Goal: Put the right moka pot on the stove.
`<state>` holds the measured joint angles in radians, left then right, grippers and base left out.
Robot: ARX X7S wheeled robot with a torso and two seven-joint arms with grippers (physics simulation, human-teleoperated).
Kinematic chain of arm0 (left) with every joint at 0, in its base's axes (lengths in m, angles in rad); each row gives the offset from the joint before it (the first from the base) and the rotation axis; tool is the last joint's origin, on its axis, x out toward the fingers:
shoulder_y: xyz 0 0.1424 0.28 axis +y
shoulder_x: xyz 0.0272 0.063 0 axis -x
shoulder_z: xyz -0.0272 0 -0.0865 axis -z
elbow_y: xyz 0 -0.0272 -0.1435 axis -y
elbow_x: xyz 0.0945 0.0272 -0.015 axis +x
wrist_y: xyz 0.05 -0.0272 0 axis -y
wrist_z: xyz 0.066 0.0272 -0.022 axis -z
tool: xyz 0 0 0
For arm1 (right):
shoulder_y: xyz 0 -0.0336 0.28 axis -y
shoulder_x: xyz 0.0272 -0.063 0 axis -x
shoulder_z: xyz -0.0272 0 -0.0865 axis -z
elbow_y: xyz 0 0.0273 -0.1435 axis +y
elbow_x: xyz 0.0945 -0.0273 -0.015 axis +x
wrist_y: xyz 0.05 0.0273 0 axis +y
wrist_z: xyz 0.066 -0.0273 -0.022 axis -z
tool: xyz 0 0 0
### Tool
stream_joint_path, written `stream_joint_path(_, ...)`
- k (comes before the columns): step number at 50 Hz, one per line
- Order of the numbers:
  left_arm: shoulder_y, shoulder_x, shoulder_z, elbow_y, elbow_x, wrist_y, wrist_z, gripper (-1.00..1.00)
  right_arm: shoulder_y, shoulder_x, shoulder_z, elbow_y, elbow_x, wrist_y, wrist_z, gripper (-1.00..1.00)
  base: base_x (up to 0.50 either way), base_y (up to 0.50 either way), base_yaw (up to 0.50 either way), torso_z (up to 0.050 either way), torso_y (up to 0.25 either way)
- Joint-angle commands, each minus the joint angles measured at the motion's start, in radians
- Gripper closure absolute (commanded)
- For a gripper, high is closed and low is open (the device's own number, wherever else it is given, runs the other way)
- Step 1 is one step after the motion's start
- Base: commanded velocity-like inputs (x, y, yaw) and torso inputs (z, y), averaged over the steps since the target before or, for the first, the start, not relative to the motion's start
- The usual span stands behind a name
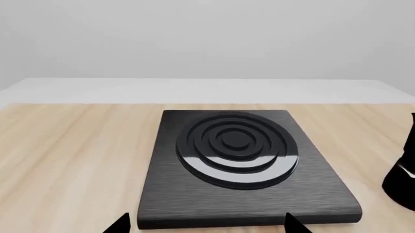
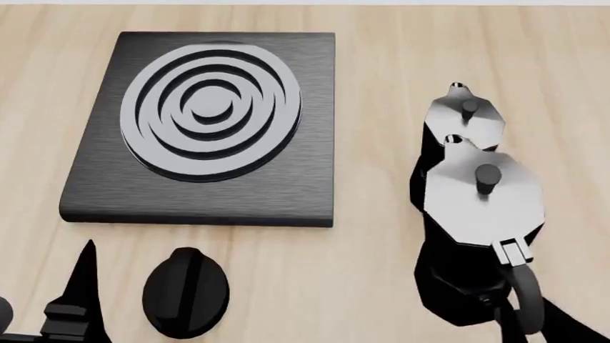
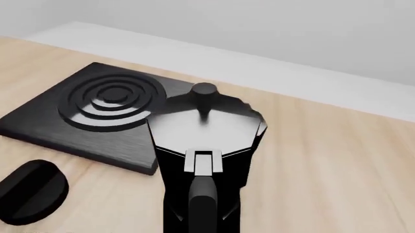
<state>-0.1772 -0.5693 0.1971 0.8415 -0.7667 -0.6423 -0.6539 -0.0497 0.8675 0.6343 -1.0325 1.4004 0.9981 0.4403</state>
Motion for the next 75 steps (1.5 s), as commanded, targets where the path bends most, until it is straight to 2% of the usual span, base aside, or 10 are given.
stream_joint_path(1, 0.006, -0.002, 0.003, -0.004, 0.007, 0.012, 0.003, -1.00, 0.057, 0.027, -0.141, -0.011, -0.040, -0.068, 0.039, 1.00, 0.00, 0.00, 0.00, 0.000, 0.000)
stream_joint_path(13, 0.001, -0.005, 0.005, -0.001, -0.001, 0.010, -0.001, -1.00, 0.172, 0.045, -0.316, -0.006, -0.041, -0.086, 0.095, 1.00, 0.00, 0.00, 0.00, 0.000, 0.001)
stream_joint_path(20, -0.001, -0.006, 0.003, 0.000, -0.005, 0.010, -0.006, -1.00, 0.232, 0.048, -0.373, -0.001, -0.024, -0.094, 0.115, 1.00, 0.00, 0.00, 0.00, 0.000, 0.001)
stream_joint_path(36, -0.004, -0.009, 0.011, -0.001, -0.002, 0.012, -0.007, -1.00, 0.438, -0.023, -0.579, 0.053, -0.053, -0.033, 0.151, 1.00, 0.00, 0.00, 0.00, 0.001, 0.001)
stream_joint_path(75, 0.004, -0.017, 0.023, -0.005, 0.010, 0.040, 0.001, -1.00, 0.712, -0.206, -0.841, 0.263, -0.253, 0.020, 0.063, 1.00, 0.00, 0.00, 0.00, 0.000, 0.001)
